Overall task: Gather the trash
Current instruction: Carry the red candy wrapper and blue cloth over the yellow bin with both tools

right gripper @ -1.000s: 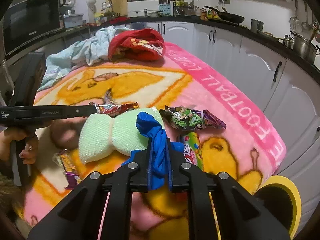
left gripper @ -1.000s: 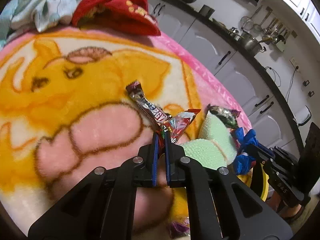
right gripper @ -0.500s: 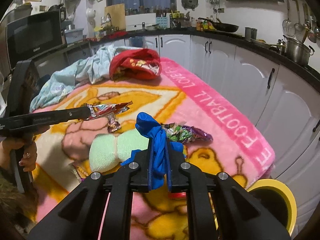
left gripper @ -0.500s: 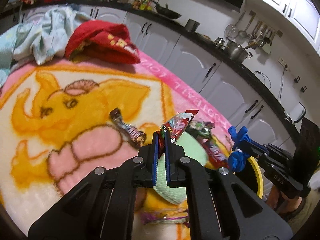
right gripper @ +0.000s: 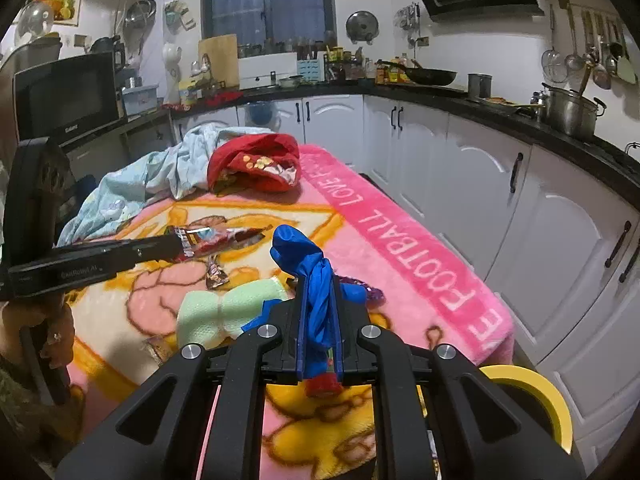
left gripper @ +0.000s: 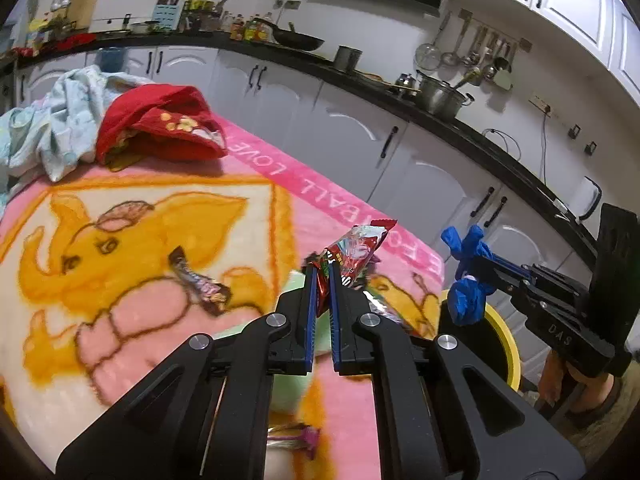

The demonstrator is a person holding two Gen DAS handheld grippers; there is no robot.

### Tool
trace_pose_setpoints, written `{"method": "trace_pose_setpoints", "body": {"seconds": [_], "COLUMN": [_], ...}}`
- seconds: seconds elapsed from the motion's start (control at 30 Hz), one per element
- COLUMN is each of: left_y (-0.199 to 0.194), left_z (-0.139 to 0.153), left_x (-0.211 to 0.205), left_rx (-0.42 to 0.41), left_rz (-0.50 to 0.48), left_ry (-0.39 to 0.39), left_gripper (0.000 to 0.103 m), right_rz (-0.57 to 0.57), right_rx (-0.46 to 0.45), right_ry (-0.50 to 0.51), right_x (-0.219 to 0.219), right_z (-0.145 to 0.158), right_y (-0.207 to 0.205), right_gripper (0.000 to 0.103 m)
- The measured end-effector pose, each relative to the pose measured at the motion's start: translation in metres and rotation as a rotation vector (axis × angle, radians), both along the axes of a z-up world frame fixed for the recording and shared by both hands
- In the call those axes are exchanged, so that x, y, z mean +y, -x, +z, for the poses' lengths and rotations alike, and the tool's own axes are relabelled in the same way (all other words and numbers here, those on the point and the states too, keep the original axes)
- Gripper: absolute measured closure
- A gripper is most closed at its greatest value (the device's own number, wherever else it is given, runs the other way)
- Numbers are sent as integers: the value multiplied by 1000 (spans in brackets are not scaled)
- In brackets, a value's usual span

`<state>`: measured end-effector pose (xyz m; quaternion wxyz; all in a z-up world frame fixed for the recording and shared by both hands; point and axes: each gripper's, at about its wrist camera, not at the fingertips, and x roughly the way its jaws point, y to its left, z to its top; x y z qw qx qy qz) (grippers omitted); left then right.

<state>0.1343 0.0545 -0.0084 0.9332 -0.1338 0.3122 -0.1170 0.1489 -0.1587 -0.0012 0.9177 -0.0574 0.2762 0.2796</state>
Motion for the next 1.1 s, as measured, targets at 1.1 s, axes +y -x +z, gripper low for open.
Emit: {"method": "trace_pose_setpoints", "body": {"seconds": [1.1], "left_y": [-7], "left_z": [2], "left_x": [-114], "left_rx": [-47], "left_rz": [-172], "left_ry": [-150], "left_gripper": [101], "right_rz": [-193], "right_rx": [-17], "right_ry": [-58], "right_x": [-109], "right_z": [6], "right_y": [13], "right_gripper": [93]}}
